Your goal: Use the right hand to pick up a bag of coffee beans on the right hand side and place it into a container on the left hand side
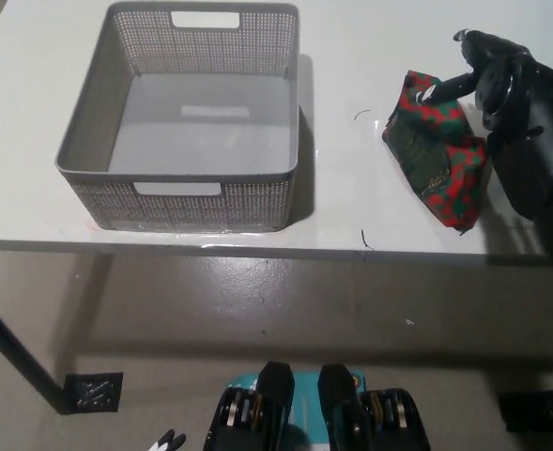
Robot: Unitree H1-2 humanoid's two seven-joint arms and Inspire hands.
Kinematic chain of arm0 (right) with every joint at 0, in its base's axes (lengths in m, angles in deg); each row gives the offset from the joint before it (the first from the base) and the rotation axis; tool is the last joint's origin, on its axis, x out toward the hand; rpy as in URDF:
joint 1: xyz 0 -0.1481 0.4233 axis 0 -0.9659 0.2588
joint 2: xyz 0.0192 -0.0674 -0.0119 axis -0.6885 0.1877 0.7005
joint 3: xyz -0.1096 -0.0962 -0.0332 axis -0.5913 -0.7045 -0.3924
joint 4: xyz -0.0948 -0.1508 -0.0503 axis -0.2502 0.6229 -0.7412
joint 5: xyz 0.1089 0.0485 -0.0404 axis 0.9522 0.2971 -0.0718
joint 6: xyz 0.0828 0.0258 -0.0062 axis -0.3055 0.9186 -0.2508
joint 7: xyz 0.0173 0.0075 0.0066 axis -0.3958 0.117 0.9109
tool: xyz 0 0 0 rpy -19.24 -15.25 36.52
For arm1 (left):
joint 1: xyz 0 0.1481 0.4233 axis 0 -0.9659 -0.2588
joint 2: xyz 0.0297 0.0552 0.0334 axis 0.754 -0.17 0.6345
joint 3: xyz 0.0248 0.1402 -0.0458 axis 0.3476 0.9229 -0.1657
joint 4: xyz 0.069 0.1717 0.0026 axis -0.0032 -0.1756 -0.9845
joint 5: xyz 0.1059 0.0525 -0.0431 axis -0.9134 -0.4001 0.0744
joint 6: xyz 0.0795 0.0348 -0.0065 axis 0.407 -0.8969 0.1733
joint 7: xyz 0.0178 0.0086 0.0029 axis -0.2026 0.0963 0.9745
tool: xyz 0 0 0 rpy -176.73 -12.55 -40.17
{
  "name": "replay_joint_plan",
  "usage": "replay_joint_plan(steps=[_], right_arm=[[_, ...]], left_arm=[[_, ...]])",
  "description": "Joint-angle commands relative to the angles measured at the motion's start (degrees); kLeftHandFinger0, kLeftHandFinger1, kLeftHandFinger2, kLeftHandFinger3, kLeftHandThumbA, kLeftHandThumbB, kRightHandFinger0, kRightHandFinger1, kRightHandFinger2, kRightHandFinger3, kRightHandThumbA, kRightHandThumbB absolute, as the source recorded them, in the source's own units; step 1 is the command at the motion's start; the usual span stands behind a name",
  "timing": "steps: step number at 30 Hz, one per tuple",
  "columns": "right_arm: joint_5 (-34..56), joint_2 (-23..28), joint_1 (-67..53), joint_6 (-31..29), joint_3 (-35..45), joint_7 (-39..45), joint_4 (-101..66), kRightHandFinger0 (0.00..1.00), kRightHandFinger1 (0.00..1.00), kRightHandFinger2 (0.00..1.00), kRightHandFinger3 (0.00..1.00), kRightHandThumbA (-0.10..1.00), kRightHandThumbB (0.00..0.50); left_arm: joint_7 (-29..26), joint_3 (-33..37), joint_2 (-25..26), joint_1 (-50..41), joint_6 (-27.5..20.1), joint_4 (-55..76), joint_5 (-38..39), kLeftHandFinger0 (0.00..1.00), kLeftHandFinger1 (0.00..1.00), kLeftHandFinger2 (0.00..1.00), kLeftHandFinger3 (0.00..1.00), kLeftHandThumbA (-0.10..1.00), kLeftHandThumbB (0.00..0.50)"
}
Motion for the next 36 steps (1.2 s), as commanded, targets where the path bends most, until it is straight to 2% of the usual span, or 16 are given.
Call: replay_joint_plan(steps=[1, 9, 13, 19, 23, 24, 30, 33, 36], right_arm=[[-1.7, 1.42, 1.51, 0.51, 1.77, 3.19, -1.86, 1.0, 1.0, 1.0, 1.0, 0.93, 0.485], [-0.16, 1.13, 0.88, 0.51, 2.71, 3.17, -0.1, 1.0, 1.0, 1.0, 1.0, 0.96, 0.477], [0.94, 0.99, 1.04, 0.51, 0.9, 2.53, 2.46, 1.0, 1.0, 1.0, 1.0, 1.0, 0.493], [4.12, 1.05, 1.24, 0.03, -2.55, 1.77, 7.26, 1.0, 1.0, 1.0, 1.0, 1.0, 0.5], [5.18, 0.48, 0.64, -0.88, -5.01, -0.92, 11.1, 1.0, 1.0, 1.0, 1.0, 1.0, 0.5], [6.03, -0.13, 0.75, -1.39, -5.26, -1.16, 14.15, 1.0, 1.0, 1.0, 1.0, 1.0, 0.486], [9.4, -1.92, -0.86, -2.35, -5.2, -7.49, 19.54, 1.0, 1.0, 1.0, 1.0, 1.0, 0.5], [10.26, -2.72, -1.0, -5.79, -6.39, -7.74, 22.82, 1.0, 1.0, 1.0, 1.0, 1.0, 0.471], [11.2, -3.31, -1.57, -8.89, -6.92, -10.7, 26.11, 1.0, 1.0, 1.0, 1.0, 1.0, 0.5]], left_arm=[[-0.55, -0.2, -0.51, -0.94, -2.4, 1.97, 0.51, 1.0, 1.0, 1.0, 1.0, 1.0, 0.413], [-0.4, 0.28, -0.71, -0.5, -2.87, 1.95, 0.52, 1.0, 1.0, 1.0, 1.0, 1.0, 0.423], [-0.24, 0.55, -0.88, -0.58, -2.59, 2.22, 0.85, 1.0, 1.0, 1.0, 1.0, 1.0, 0.425], [-0.38, 0.61, -0.94, -0.68, -3.12, 2.45, 1.03, 1.0, 1.0, 1.0, 1.0, 1.0, 0.421], [-0.45, 0.43, -0.78, -0.8, -3.41, 2.52, 0.98, 1.0, 1.0, 1.0, 1.0, 1.0, 0.42], [-0.3, 0.37, -0.59, -0.89, -3.46, 2.45, 1.52, 1.0, 1.0, 1.0, 1.0, 1.0, 0.428], [0.22, 0.69, -0.47, -0.74, -3.71, 2.17, 2.75, 1.0, 1.0, 1.0, 1.0, 1.0, 0.433], [0.25, 0.41, -0.06, -1.16, -4.27, 2.02, 3.24, 1.0, 1.0, 1.0, 1.0, 1.0, 0.427], [0.44, 0.39, 0.08, -1.53, -4.25, 2.56, 3.65, 1.0, 1.0, 1.0, 1.0, 1.0, 0.431]])
